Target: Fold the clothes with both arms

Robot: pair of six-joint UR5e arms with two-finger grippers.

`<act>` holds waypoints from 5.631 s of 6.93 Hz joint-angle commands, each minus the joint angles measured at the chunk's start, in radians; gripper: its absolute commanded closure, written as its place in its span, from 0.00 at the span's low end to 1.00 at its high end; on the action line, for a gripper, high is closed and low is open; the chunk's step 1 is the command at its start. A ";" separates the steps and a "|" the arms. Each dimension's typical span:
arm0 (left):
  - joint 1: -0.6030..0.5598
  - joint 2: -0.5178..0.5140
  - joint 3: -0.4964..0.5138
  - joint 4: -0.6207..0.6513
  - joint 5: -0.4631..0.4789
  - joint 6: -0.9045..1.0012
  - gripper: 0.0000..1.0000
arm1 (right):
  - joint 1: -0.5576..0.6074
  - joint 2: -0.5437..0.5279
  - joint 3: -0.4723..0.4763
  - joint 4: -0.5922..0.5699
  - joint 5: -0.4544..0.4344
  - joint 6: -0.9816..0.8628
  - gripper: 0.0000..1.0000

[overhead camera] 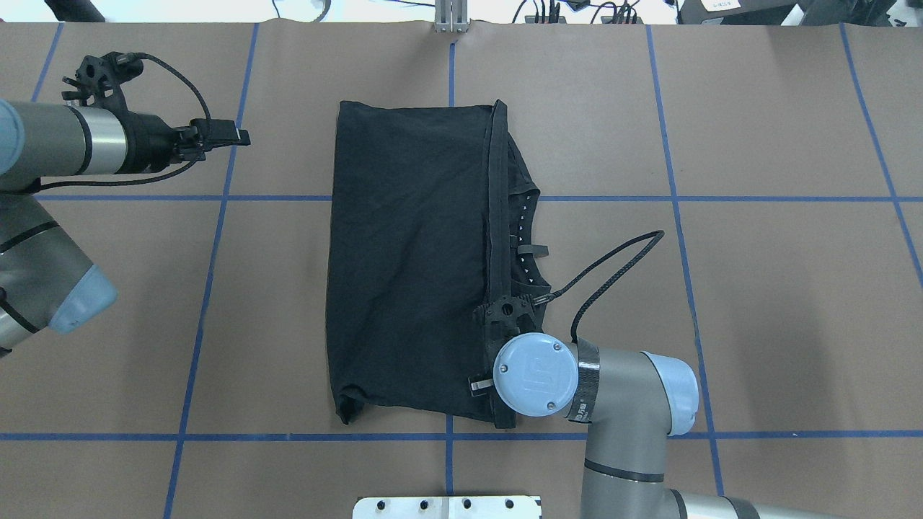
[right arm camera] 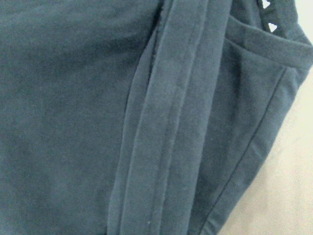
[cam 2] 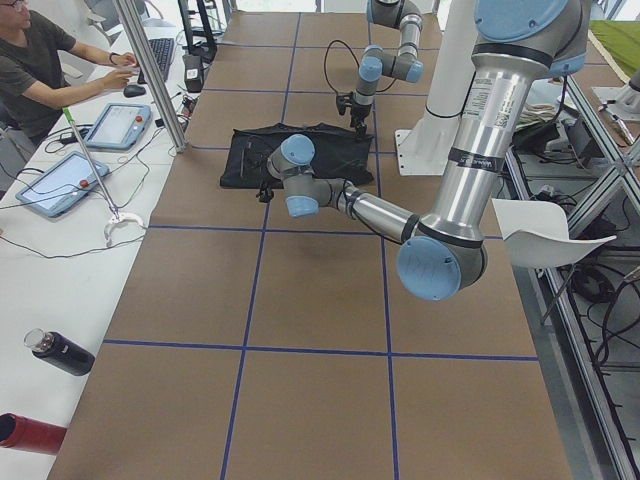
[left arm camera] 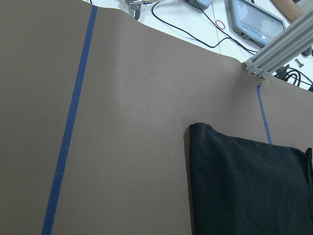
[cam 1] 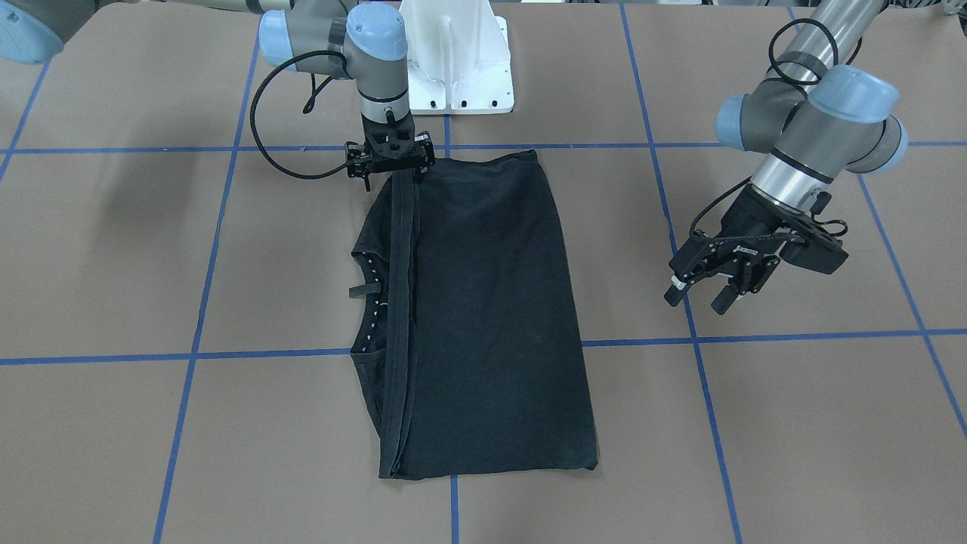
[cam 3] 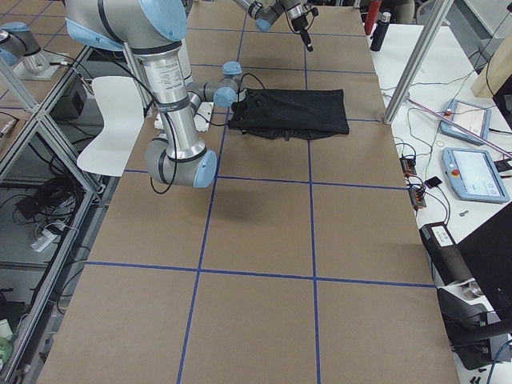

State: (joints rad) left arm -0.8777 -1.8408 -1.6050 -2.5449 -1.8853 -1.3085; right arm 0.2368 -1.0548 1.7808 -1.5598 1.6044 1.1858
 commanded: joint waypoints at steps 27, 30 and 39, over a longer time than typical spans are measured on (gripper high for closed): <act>0.005 -0.009 -0.021 0.000 -0.002 -0.058 0.00 | 0.122 -0.065 0.161 -0.117 0.103 -0.112 0.00; 0.006 -0.011 -0.013 0.000 -0.002 -0.058 0.00 | 0.144 0.074 0.044 -0.112 0.074 -0.147 0.00; 0.008 -0.017 -0.018 0.000 -0.003 -0.060 0.00 | 0.161 0.078 -0.106 -0.020 0.078 -0.164 0.00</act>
State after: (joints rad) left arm -0.8708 -1.8576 -1.6224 -2.5449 -1.8883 -1.3681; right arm 0.3964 -0.9757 1.6790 -1.5786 1.6813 1.0228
